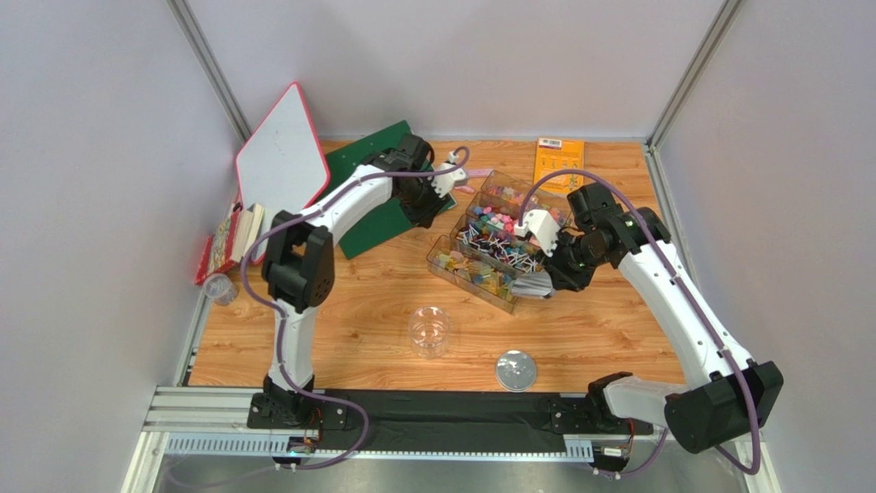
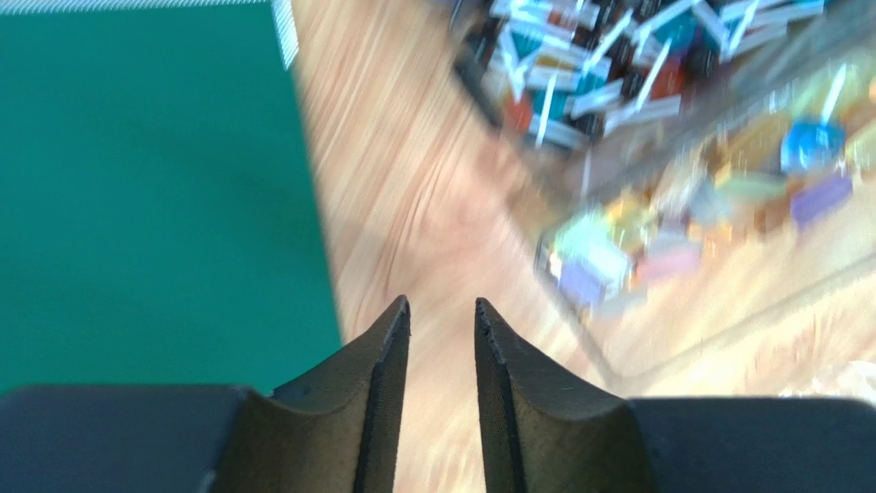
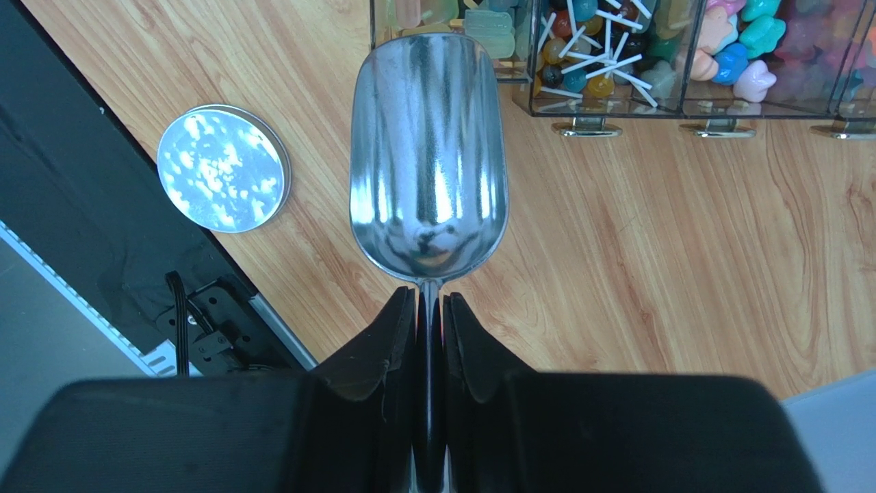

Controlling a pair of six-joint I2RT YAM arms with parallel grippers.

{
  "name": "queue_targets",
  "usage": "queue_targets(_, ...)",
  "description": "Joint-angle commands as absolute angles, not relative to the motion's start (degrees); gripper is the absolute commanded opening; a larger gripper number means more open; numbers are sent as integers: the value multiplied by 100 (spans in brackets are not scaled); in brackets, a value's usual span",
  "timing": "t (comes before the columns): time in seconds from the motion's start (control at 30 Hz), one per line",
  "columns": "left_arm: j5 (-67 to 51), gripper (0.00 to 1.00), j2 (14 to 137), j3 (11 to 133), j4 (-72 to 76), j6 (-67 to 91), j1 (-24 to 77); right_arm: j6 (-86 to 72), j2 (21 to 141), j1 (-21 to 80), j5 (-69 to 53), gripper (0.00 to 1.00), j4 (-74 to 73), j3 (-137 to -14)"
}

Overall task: Pack the candies
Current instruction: Move the storage box to the center of the board, then scoop the fake candies from the storage box.

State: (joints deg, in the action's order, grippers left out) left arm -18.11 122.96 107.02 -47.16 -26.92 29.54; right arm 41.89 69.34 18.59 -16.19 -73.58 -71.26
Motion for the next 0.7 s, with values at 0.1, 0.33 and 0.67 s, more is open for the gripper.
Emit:
queue_targets(0.1, -2047, 31, 11110, 9318, -4395, -2497, 2760, 4342, 7198, 2293, -1292, 0, -7418, -7532)
queue_targets(0.33, -2434, 29, 11311, 9228, -4342, -2233, 2909, 4377, 7567, 2610, -888, 0, -7505, -7734)
queue_targets(0.67, -2716, 27, 11312, 8895, -4079, -2075, 3146, 4184, 8560, 2926, -98, 0, -7918, -8472)
